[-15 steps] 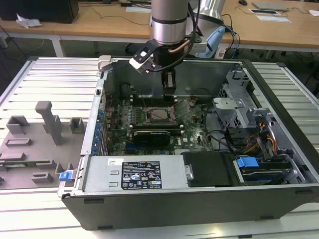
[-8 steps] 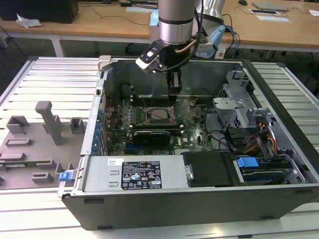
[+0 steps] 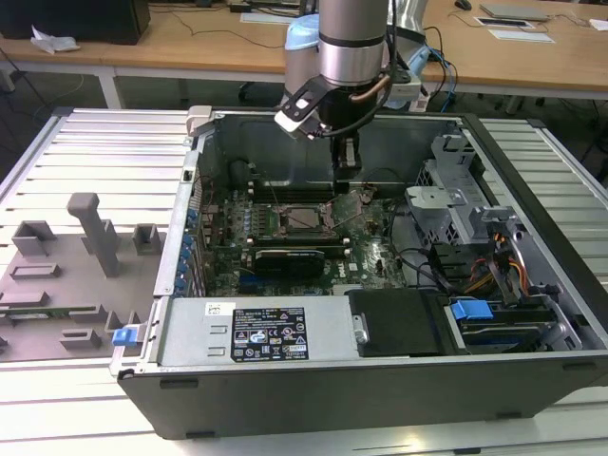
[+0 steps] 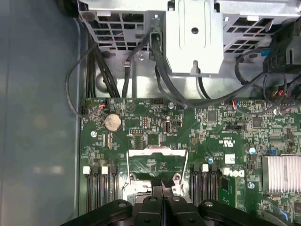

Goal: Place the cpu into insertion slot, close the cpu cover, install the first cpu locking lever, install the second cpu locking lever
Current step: 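Close the cpu cover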

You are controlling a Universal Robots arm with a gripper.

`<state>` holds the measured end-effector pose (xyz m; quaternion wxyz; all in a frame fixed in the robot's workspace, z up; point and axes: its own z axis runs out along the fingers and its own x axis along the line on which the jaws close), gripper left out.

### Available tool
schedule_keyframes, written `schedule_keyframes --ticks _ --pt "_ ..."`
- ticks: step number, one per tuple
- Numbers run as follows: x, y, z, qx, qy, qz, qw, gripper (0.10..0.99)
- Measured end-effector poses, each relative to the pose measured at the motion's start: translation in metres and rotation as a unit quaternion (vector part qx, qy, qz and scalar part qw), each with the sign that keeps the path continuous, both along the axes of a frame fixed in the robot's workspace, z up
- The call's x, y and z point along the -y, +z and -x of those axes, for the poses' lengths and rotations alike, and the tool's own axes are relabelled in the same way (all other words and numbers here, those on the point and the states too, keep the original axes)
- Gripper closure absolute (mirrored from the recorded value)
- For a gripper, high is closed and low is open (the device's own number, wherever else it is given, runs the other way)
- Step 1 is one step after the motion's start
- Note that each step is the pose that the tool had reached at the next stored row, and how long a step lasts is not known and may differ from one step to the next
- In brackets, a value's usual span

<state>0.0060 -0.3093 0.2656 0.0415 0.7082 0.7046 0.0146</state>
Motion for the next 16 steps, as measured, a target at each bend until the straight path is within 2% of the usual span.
schedule_keyframes --ticks 4,8,10,14,16 --pt "0.0000 0.0000 -0.0155 -0.0001 0.000 0.0000 1.0000 0.980" --pt "0.0001 0.0000 -0.0353 -0.0012 0.000 0.0000 1.0000 0.980" --pt "0.0002 0.0000 -0.0413 -0.0016 0.000 0.0000 1.0000 0.980" --pt "0.0003 -0.0013 -0.0430 -0.0017 0.000 0.0000 1.0000 0.980" --pt "0.0002 -0.0038 -0.0503 -0.0022 0.000 -0.0001 1.0000 0.980"
